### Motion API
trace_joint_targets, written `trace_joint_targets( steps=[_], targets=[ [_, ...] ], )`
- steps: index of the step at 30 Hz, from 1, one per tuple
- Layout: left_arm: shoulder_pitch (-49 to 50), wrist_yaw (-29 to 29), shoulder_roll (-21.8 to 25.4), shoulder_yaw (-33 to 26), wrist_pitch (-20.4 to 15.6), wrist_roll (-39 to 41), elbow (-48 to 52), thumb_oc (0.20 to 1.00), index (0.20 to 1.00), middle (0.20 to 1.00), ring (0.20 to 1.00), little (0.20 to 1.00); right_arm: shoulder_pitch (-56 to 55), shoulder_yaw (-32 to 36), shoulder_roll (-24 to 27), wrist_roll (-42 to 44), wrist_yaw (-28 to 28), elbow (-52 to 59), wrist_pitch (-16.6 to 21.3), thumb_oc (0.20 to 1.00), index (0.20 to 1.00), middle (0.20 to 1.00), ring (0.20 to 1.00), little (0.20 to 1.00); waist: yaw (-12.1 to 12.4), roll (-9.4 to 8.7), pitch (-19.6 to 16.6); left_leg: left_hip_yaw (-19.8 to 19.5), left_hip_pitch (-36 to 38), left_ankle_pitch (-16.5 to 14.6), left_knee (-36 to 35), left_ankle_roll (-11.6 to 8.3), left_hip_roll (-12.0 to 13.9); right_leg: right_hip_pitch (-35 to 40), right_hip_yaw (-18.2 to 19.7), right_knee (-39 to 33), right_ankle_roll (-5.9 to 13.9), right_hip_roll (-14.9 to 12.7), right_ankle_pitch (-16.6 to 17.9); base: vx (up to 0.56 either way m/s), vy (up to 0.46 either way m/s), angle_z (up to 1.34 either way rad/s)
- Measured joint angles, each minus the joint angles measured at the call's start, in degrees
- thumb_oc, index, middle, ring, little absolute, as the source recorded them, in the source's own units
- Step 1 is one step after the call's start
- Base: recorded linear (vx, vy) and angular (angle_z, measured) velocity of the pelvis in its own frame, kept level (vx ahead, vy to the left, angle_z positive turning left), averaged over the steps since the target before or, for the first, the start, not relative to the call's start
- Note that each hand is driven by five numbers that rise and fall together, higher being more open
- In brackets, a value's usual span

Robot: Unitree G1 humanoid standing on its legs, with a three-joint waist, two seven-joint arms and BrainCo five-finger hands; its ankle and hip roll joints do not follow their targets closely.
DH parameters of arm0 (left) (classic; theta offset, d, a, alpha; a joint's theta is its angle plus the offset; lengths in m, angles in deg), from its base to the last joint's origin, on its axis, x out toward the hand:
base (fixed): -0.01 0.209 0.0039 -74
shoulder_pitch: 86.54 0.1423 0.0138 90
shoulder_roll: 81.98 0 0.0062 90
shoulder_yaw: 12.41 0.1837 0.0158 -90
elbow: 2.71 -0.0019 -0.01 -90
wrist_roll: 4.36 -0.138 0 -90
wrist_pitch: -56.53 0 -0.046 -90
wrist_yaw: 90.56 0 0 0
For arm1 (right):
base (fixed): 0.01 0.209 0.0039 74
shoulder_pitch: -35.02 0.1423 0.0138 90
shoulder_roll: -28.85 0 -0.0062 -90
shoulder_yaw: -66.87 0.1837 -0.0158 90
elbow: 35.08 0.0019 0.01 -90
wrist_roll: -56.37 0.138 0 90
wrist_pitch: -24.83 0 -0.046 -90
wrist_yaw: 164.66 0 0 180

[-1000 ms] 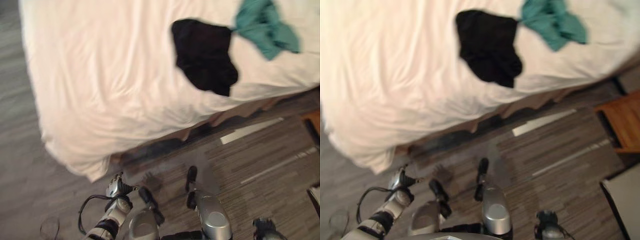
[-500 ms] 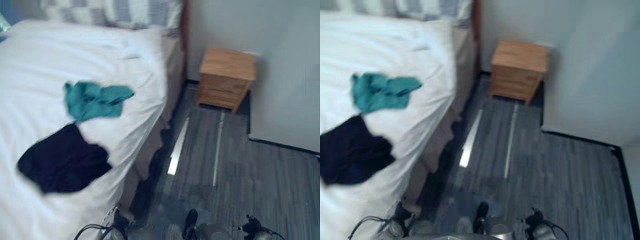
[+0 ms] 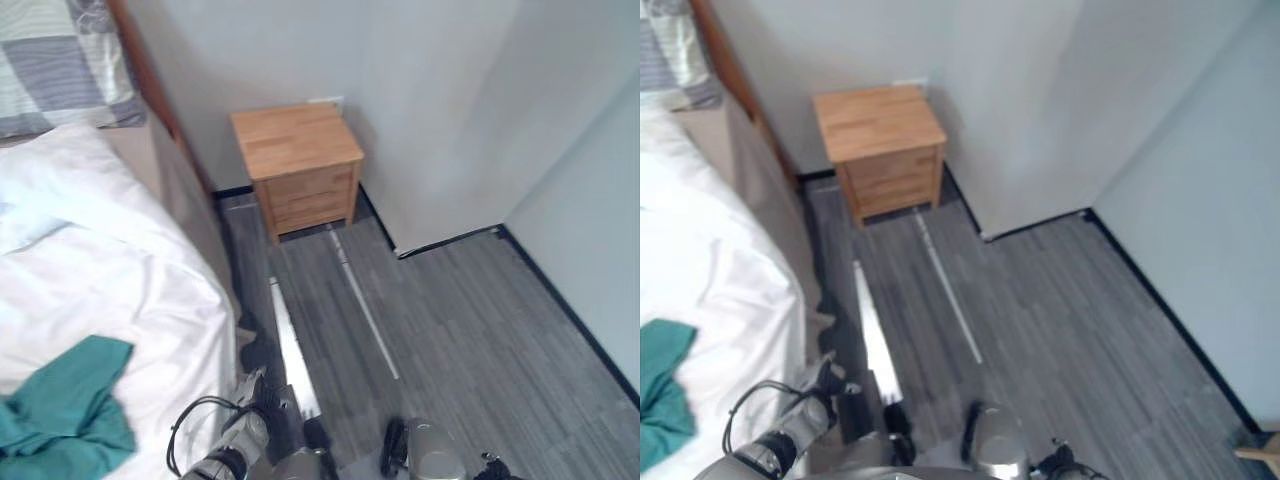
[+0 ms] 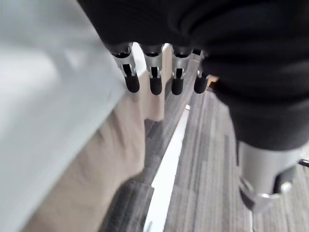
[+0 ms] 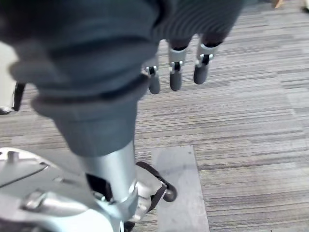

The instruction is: Tidy up the quilt and then pick up the clothes from the bed and put them into the laundry hamper.

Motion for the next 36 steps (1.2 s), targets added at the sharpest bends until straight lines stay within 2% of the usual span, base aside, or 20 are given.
trace_joint_targets(
  steps=[2,3,5,7,9,10,11,12,14,16,18,20,21,22,23,26,29,31,34,36],
  targets=[
    [-0.4,-0.3,0.1,-2.1,0.0,-1.5,-1.6,1.000,1.000,1.000,1.000,1.000,1.1,0.2,-0.1,0.2,0.5,-1.1,-0.1,1.000,1.000,1.000,1.000,1.000,0.2,-1.41,0.3,2.6,1.5,-2.8,-0.6,-2.15,-2.5,-0.8,1.6,-13.0,1.02,-0.4,4.6,0.40,0.010,0.78],
    [1.0,-0.7,-0.6,-1.7,-0.7,-2.2,-1.1,1.000,1.000,1.000,1.000,1.000,1.8,0.6,0.5,0.4,0.7,-0.7,-0.1,1.000,1.000,1.000,1.000,1.000,-0.4,-1.79,1.4,4.1,2.7,-3.8,0.6,1.60,-4.1,-1.8,0.4,-13.2,2.18,-3.2,8.5,0.32,-0.007,0.43],
    [5.7,-0.6,-2.6,-1.5,-1.0,-2.2,0.7,1.000,1.000,1.000,1.000,1.000,2.2,0.8,0.2,0.4,0.6,-1.0,-0.1,1.000,1.000,1.000,1.000,1.000,-0.2,-1.08,0.8,3.7,6.6,-6.5,-1.0,-2.62,-5.0,-1.5,-1.8,-11.0,0.49,-4.0,11.2,0.49,-0.167,0.33],
    [9.2,-0.6,-3.4,-1.4,-1.5,-2.1,-1.6,1.000,1.000,1.000,1.000,1.000,1.6,0.8,-1.7,0.4,0.4,-5.0,0.1,1.000,1.000,1.000,1.000,1.000,1.1,-0.47,-2.0,5.1,2.2,-10.1,15.6,-12.06,0.1,0.0,-3.2,0.9,-4.10,-0.1,9.3,0.35,-0.197,0.55],
    [10.4,-1.0,-1.0,-2.5,-1.8,-0.8,1.0,1.000,1.000,1.000,1.000,1.000,1.1,0.9,-1.4,0.4,0.4,-5.9,-0.3,1.000,1.000,1.000,1.000,1.000,4.3,-4.13,-3.6,2.3,-5.2,-7.8,37.2,-12.15,1.9,7.2,-3.5,-4.5,-9.38,0.6,5.9,0.25,-0.022,0.67],
    [9.6,-1.2,-0.5,-2.9,-1.8,0.1,2.4,1.000,1.000,1.000,1.000,1.000,2.1,0.3,-0.6,0.4,0.5,-6.4,-0.3,1.000,1.000,1.000,1.000,1.000,5.4,-5.62,-3.0,1.6,-8.8,-8.0,42.6,-11.69,3.5,8.2,-3.0,-5.7,-9.03,0.7,6.7,0.22,0.077,0.03],
    [8.8,-1.3,0.2,-3.2,-1.7,0.9,2.5,1.000,1.000,1.000,1.000,1.000,3.5,-1.0,-0.4,0.4,0.5,-7.0,-0.4,1.000,1.000,1.000,1.000,1.000,6.8,-5.46,-3.2,1.9,-10.3,-8.9,43.3,-11.92,5.4,9.6,-2.7,-7.0,-8.42,1.2,7.7,0.46,0.269,-0.42],
    [8.7,-0.8,0.4,-4.1,-1.5,1.3,3.0,1.000,1.000,1.000,1.000,1.000,7.0,-2.3,1.9,-0.1,0.6,-5.5,-0.3,1.000,1.000,1.000,1.000,1.000,7.9,-5.85,-2.9,2.4,-10.1,-7.9,30.6,-12.16,8.7,12.9,-2.2,-9.9,-7.70,2.9,7.8,0.34,0.213,-0.23],
    [8.4,-0.5,0.0,-3.6,-1.2,1.2,3.4,1.000,1.000,1.000,1.000,1.000,9.2,-3.9,3.6,-1.1,0.6,-4.6,-0.2,1.000,1.000,1.000,1.000,1.000,7.3,-6.40,-2.5,5.1,-8.8,-3.2,13.2,-11.51,8.1,17.4,-4.5,-12.8,-5.84,3.4,6.6,0.30,0.184,0.15],
    [8.2,-0.4,0.2,-3.3,-1.1,1.1,4.0,1.000,1.000,1.000,1.000,1.000,9.8,-4.0,3.5,-2.1,0.5,-4.9,0.0,1.000,1.000,1.000,1.000,1.000,8.9,-6.64,-2.8,6.8,-7.8,3.9,11.2,-6.47,6.9,19.7,-5.3,-12.6,-4.67,3.2,6.0,0.22,0.156,-0.06],
    [8.4,-0.5,-0.1,-3.0,-0.8,1.1,3.2,1.000,1.000,1.000,1.000,1.000,9.4,-4.2,2.8,-2.9,0.5,-3.8,0.0,1.000,1.000,1.000,1.000,1.000,8.5,-7.00,-3.1,6.6,-5.7,3.0,10.6,-4.66,5.1,21.3,-7.1,-10.6,-3.34,1.9,5.2,0.17,0.198,0.38],
    [8.2,-0.7,-0.7,-1.5,-1.1,1.1,2.0,1.000,1.000,1.000,1.000,1.000,8.1,-3.7,1.2,-3.0,0.3,-3.1,-0.1,1.000,1.000,1.000,1.000,1.000,7.8,-5.58,-2.6,6.4,-0.7,4.2,7.2,-3.72,5.2,19.5,-9.3,2.8,-3.18,0.4,5.1,0.18,0.284,1.08],
    [7.7,-1.9,0.4,-0.7,-1.7,1.4,2.7,1.000,1.000,1.000,1.000,1.000,7.0,-3.4,-1.5,-3.0,0.1,-3.5,-0.8,1.000,1.000,1.000,1.000,1.000,8.3,-6.28,-1.8,6.4,-5.8,0.2,18.2,-2.17,5.3,17.3,-11.0,14.4,-5.20,-2.8,7.6,0.10,0.130,1.38],
    [7.3,-2.8,0.1,1.6,-2.7,1.3,4.5,1.000,1.000,1.000,1.000,1.000,6.7,-3.0,-1.2,-3.0,-0.2,-3.4,-1.0,1.000,1.000,1.000,1.000,1.000,9.0,-5.78,-1.8,5.4,-5.1,0.8,12.7,-1.49,2.7,13.5,-10.6,24.5,-3.37,-6.5,7.2,0.16,0.043,1.13],
    [7.5,-3.0,-1.9,2.1,-3.3,1.3,5.0,1.000,1.000,1.000,1.000,1.000,7.0,-3.2,0.6,-3.0,-0.6,-3.2,-0.8,1.000,1.000,1.000,1.000,1.000,9.9,-2.00,-2.3,4.6,-2.7,4.0,6.6,0.91,4.0,11.2,-10.2,29.7,-2.22,-6.1,3.6,0.12,0.000,0.27],
    [6.8,-3.2,-3.9,2.0,-3.0,2.5,3.3,1.000,1.000,1.000,1.000,1.000,9.7,-4.2,-1.3,-3.0,-0.2,-0.3,0.4,1.000,1.000,1.000,1.000,1.000,9.0,-1.25,-1.1,-3.9,1.4,3.1,-0.1,0.65,2.0,2.9,2.6,19.3,-1.43,-4.2,-2.0,0.24,-0.134,1.20],
    [5.9,-2.1,-5.5,0.8,-3.2,2.7,0.5,1.000,1.000,1.000,1.000,1.000,10.4,-5.7,-0.6,-2.9,0.0,-1.5,0.2,1.000,1.000,1.000,1.000,1.000,7.9,-1.52,-1.4,-13.6,3.7,3.4,-3.9,-0.40,1.3,1.6,19.7,-8.5,0.85,0.4,1.9,0.36,-0.171,1.73],
    [6.0,-1.7,-4.9,0.7,-3.0,2.8,-0.7,1.000,1.000,1.000,1.000,1.000,10.5,-6.1,-0.7,-2.9,0.1,-1.8,0.3,1.000,1.000,1.000,1.000,1.000,6.4,-2.36,-1.5,-20.3,3.8,2.8,-3.8,-1.02,0.8,0.5,31.4,-12.5,1.80,0.8,5.2,0.13,-0.080,1.97],
    [7.5,-1.6,-1.6,0.9,-2.8,3.0,-0.7,1.000,1.000,1.000,1.000,1.000,10.0,-5.8,-1.7,-3.0,0.1,-4.5,-0.2,1.000,1.000,1.000,1.000,1.000,7.9,-6.89,-2.7,-23.0,7.9,0.5,-4.2,-6.26,0.6,0.0,28.8,-6.0,0.04,-0.8,11.6,0.26,-0.314,1.40],
    [8.9,-0.9,-2.3,0.0,-2.5,3.5,-1.7,1.000,1.000,1.000,1.000,1.000,9.6,-6.3,-1.0,-3.1,0.5,-5.2,0.0,1.000,1.000,1.000,1.000,1.000,7.9,-4.33,-4.3,-23.6,4.6,-1.9,-0.5,-6.22,4.2,2.8,21.5,-8.8,0.66,0.4,11.9,0.23,-0.339,1.15]
  ],
)
